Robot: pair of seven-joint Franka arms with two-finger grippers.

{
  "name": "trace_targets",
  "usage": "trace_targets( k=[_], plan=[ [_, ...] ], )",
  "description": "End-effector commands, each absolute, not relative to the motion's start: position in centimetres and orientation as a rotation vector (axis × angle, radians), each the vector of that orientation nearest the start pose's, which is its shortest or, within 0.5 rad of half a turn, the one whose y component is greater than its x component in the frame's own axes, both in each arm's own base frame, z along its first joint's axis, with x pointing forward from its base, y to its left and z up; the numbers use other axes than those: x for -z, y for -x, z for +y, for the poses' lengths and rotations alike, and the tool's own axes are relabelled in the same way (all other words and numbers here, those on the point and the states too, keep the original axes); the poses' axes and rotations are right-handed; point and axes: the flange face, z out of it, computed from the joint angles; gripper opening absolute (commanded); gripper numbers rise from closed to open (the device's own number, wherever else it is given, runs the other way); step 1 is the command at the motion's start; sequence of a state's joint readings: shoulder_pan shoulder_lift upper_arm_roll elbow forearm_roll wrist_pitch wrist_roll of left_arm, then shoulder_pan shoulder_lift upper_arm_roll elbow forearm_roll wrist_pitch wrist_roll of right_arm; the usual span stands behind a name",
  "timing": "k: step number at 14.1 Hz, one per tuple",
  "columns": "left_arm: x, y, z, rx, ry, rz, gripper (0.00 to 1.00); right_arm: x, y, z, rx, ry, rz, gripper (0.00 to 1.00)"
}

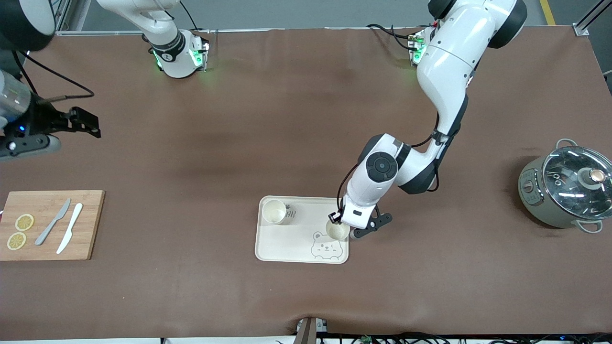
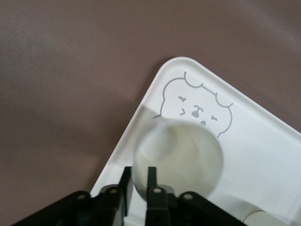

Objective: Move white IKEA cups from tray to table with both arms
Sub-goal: 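Lift the cup with the left gripper while the right gripper reaches the tray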

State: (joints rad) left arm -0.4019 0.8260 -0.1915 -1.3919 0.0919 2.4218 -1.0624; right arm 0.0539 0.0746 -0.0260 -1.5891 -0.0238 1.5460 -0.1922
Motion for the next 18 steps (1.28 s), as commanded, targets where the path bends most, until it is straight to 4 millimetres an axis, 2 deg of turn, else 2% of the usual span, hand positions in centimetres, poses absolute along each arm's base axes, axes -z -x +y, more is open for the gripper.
trace_targets(
  k=[1, 2, 4, 6, 7, 8, 10, 12, 13, 15, 17, 18],
  plan=[
    [-25.2, -64.7, -39.3, 0.221, 3.246, -0.800, 0.00, -55.7, -58.1, 0.9, -0.243, 3.141, -0.348, 1.00],
    [-25.6, -64.9, -39.0, 0.237, 3.239, -0.799, 0.00, -54.9, -58.3, 0.9, -0.262, 3.122, -0.326, 1.00],
    [-28.1, -65.3, -38.7, 0.280, 3.248, -0.803, 0.00, -53.0, -58.5, 1.6, -0.299, 3.041, -0.294, 1.00],
    [-30.5, -65.4, -38.1, 0.289, 3.239, -0.805, 0.00, -52.4, -58.5, 2.5, -0.309, 3.037, -0.197, 1.00],
    [-32.1, -65.5, -37.6, 0.294, 3.233, -0.802, 0.00, -52.4, -58.5, 3.6, -0.306, 3.037, -0.130, 1.00],
    [-33.9, -66.1, -36.2, 0.314, 3.226, -0.827, 0.00, -52.0, -58.6, 5.3, -0.312, 3.036, -0.067, 1.00],
    [-36.0, -65.8, -35.7, 0.294, 3.207, -0.819, 0.00, -50.0, -59.7, 7.0, -0.323, 3.022, 0.103, 1.00],
    [-38.6, -65.7, -34.8, 0.313, 3.203, -0.797, 0.00, -49.4, -60.1, 9.0, -0.298, 2.999, 0.137, 1.00],
    [-40.2, -66.2, -33.3, 0.343, 3.202, -0.811, 0.00, -48.6, -60.2, 11.1, -0.282, 3.005, 0.118, 1.00],
    [-42.6, -66.1, -31.8, 0.338, 3.185, -0.800, 0.00, -46.5, -60.3, 13.3, -0.271, 3.010, 0.204, 1.00],
    [-43.3, -66.0, -31.3, 0.324, 3.171, -0.820, 0.00, -45.1, -60.0, 16.4, -0.239, 3.016, 0.184, 1.00],
    [-43.3, -65.9, -31.3, 0.324, 3.171, -0.817, 0.00, -43.8, -60.1, 17.1, -0.257, 3.021, 0.200, 1.00]
  ],
)
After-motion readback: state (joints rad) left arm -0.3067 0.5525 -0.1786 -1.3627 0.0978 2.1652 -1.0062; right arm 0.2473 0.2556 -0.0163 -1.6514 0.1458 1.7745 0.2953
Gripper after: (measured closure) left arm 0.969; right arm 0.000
